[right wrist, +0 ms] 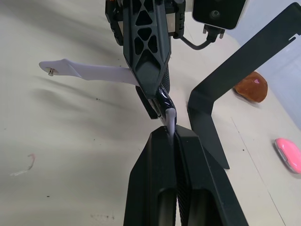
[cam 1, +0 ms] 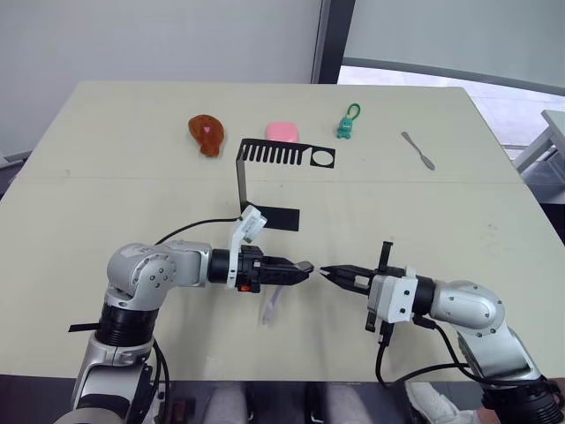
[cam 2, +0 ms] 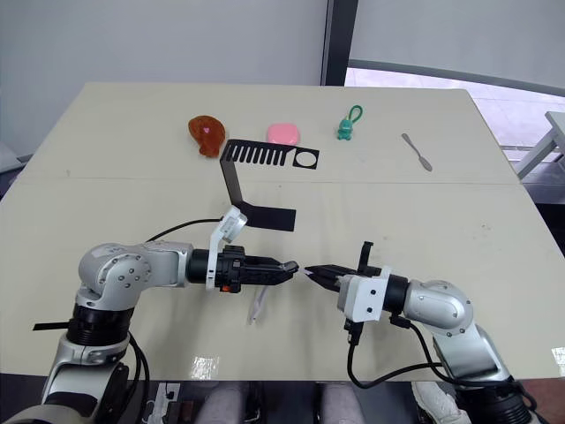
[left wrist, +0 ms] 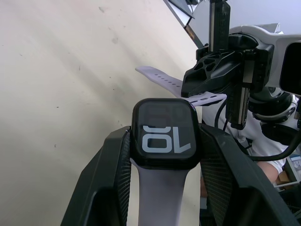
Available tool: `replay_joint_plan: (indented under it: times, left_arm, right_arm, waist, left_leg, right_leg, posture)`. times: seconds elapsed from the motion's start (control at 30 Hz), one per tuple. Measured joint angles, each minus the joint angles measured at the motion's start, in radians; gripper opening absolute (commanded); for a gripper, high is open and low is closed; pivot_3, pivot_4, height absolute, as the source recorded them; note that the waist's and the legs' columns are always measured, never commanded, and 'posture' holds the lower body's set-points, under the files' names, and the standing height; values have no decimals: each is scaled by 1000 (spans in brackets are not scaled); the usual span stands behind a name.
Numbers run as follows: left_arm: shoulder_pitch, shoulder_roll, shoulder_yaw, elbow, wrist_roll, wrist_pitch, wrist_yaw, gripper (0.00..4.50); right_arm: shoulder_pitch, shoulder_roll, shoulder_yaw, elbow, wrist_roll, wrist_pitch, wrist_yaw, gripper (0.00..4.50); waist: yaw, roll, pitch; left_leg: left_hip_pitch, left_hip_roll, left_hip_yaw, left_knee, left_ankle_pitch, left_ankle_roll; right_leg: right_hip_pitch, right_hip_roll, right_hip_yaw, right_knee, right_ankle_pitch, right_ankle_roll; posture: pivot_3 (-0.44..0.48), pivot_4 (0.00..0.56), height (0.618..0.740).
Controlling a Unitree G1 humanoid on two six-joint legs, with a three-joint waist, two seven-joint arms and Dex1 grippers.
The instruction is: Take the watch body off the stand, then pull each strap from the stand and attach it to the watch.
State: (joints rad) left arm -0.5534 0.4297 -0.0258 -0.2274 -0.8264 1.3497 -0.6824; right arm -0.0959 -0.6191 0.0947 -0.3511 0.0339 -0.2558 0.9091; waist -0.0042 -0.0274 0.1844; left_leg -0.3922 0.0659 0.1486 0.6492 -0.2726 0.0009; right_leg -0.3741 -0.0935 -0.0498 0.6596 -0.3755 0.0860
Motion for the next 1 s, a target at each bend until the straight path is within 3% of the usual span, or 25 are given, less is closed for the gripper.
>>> replay_joint_plan:
  times: [1.0]
  left_arm:
    - [-1, -8, 7, -2, 0, 13, 11, 1597]
  right_arm:
    - [-32, 10, 21, 11, -50, 15, -20, 0]
  waist:
    - [0, 0, 0]
  left_leg:
    - [0, 0, 0, 0, 0, 0]
  right_leg:
    - [0, 0, 0, 0, 0, 0]
  posture:
    - [0, 150, 740]
